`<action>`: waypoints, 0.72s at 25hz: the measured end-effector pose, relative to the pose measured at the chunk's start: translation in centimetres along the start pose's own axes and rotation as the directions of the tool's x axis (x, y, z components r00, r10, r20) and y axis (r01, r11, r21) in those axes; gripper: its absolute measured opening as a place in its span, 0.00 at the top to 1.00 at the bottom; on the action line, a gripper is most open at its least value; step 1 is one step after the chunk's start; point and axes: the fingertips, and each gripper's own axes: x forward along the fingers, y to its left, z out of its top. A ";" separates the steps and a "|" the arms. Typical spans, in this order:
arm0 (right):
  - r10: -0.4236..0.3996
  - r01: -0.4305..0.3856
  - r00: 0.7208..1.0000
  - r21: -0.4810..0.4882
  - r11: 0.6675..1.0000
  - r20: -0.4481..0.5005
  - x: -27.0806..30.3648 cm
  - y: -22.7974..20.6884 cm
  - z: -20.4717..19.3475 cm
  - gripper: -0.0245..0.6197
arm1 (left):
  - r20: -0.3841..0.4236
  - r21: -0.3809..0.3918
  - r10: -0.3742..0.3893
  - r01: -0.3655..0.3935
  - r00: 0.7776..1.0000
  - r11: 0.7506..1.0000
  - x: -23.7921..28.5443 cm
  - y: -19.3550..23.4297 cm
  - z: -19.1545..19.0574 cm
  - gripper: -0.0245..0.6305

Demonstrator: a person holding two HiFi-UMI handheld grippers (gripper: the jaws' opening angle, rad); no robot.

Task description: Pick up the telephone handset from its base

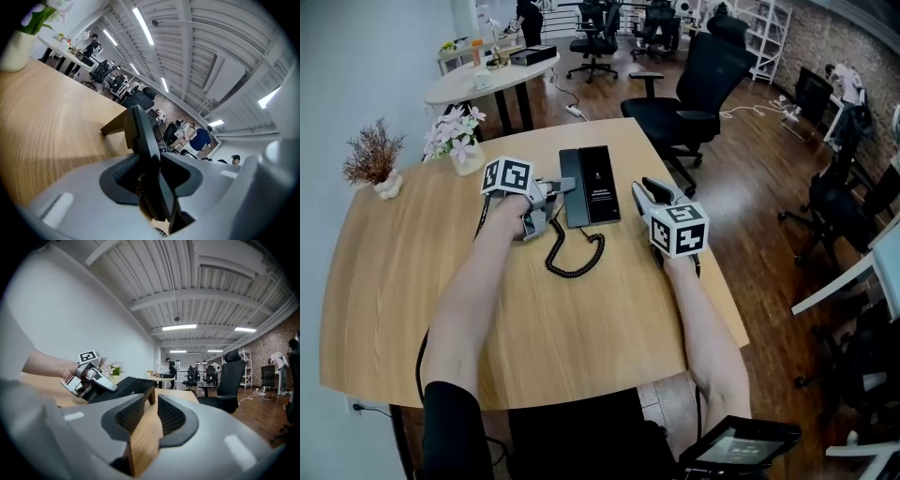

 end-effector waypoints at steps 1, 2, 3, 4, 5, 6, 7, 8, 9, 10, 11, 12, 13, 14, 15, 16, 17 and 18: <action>0.001 -0.001 1.000 -0.005 1.000 0.000 0.0 0.0 0.0 0.84 | 0.012 0.002 0.003 -0.003 1.000 1.000 0.0 0.0 0.1 0.76; 0.002 -0.002 1.000 -0.010 1.000 -0.001 0.1 0.0 0.0 0.84 | 0.025 0.000 0.006 -0.006 1.000 1.000 -0.1 -0.1 0.2 0.76; 0.001 -0.001 1.000 -0.015 1.000 -0.001 0.1 0.0 0.0 0.84 | 0.039 -0.003 0.009 -0.009 0.999 1.000 -0.1 -0.1 0.2 0.77; 0.001 -0.001 1.000 -0.018 1.000 -0.001 0.0 0.0 0.1 0.84 | 0.055 -0.006 0.014 -0.014 0.998 1.000 -0.1 -0.2 0.3 0.77; 0.000 0.000 1.000 -0.020 1.000 -0.001 0.0 0.0 0.1 0.84 | 0.073 -0.007 0.018 -0.018 0.997 1.000 -0.2 -0.3 0.4 0.78; 0.000 0.000 1.000 -0.020 1.000 -0.002 0.0 0.0 0.2 0.85 | 0.094 -0.008 0.017 -0.016 0.995 1.000 -0.4 -0.6 0.5 0.79; 0.001 -0.001 1.000 -0.022 1.000 -0.002 0.0 0.1 0.2 0.85 | 0.116 -0.012 0.007 -0.006 0.993 1.000 -0.6 -0.9 0.6 0.80; 0.003 -0.003 1.000 -0.024 1.000 -0.002 0.1 0.2 0.2 0.85 | 0.139 -0.017 -0.007 0.009 0.990 1.000 -0.8 -1.3 0.8 0.81; 0.005 -0.005 1.000 -0.027 1.000 -0.003 0.1 0.2 0.3 0.85 | 0.159 -0.019 -0.022 0.025 0.987 1.000 -0.9 -1.7 1.0 0.82; 0.006 -0.006 1.000 -0.031 1.000 -0.004 0.1 0.2 0.3 0.85 | 0.175 -0.021 -0.037 0.041 0.984 0.999 -0.9 -2.0 1.1 0.83; 0.007 -0.007 1.000 -0.034 0.999 -0.005 0.1 0.2 0.3 0.85 | 0.190 -0.026 -0.052 0.058 0.980 0.998 -0.9 -2.2 1.3 0.83; 0.007 -0.007 1.000 -0.038 0.999 -0.006 0.1 0.2 0.3 0.85 | 0.204 -0.037 -0.068 0.077 0.977 0.996 -0.8 -2.3 1.3 0.84; 0.008 -0.008 1.000 -0.041 0.999 -0.008 0.1 0.3 0.2 0.85 | 0.217 -0.053 -0.084 0.098 0.972 0.994 -0.8 -2.3 1.3 0.84; 0.008 -0.009 1.000 -0.045 0.999 -0.010 0.1 0.4 0.2 0.85 | 0.231 -0.075 -0.103 0.123 0.967 0.990 -0.8 -2.4 1.3 0.84; 0.009 -0.010 1.000 -0.048 0.999 -0.012 0.0 0.5 0.1 0.86 | 0.248 -0.104 -0.125 0.155 0.961 0.982 -0.9 -2.4 1.2 0.84; 0.009 -0.010 1.000 -0.050 0.999 -0.013 0.0 0.6 0.1 0.86 | 0.268 -0.135 -0.148 0.189 0.952 0.973 -1.1 -2.4 1.1 0.84; 0.009 -0.010 1.000 -0.051 0.999 -0.013 0.0 0.6 0.1 0.86 | 0.294 -0.163 -0.169 0.223 0.941 0.961 -1.3 -2.5 1.1 0.84; 0.008 -0.009 1.000 -0.051 0.999 -0.011 -0.1 0.6 0.1 0.87 | 0.324 -0.185 -0.190 0.259 0.927 0.948 -1.7 -2.6 1.2 0.84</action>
